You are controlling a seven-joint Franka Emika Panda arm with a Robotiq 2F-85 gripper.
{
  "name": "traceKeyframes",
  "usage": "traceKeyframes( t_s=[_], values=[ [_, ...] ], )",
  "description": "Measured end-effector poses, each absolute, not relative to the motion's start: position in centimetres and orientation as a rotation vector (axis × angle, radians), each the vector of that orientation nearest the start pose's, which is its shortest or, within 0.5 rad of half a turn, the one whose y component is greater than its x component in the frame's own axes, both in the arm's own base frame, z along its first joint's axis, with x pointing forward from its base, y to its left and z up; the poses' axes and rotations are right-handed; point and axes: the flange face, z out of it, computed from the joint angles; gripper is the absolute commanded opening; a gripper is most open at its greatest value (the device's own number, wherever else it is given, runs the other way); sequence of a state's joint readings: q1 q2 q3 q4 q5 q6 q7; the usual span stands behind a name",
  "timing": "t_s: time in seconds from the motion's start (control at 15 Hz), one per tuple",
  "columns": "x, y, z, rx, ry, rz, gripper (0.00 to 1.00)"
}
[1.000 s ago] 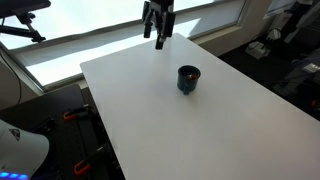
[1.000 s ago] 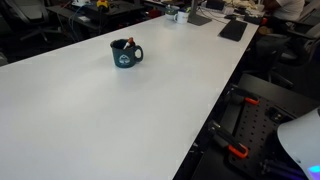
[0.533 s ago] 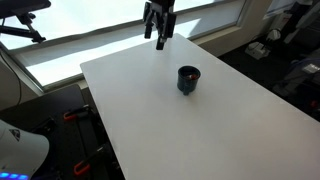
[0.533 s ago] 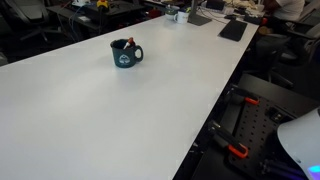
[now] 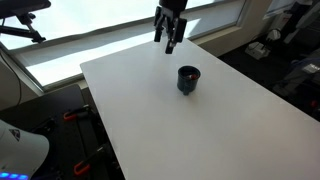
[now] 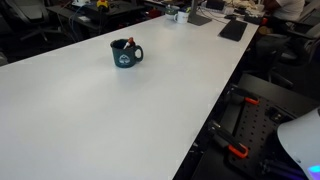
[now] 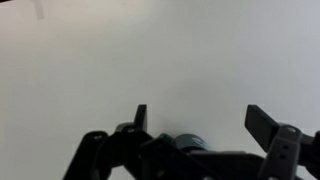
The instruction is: Remove the marker from the cup and put it on the table
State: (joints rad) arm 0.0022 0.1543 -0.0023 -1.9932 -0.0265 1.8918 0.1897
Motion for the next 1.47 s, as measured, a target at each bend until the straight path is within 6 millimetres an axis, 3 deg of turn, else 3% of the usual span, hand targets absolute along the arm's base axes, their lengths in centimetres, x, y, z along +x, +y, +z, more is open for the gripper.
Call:
traceKeyframes(
  t_s=[0.27,0.53,1.07,1.47],
  values=[
    [58.4,-2.6,34.8,-3.135,0.377,0.438,1.00],
    [60.6,-3.6,32.0,-3.112,0.412,0.531,1.00],
    [61.2,-3.6,31.5,-3.110,0.412,0.543,1.00],
    [63.2,-4.4,27.2,-3.102,0.458,0.642,1.00]
  ],
)
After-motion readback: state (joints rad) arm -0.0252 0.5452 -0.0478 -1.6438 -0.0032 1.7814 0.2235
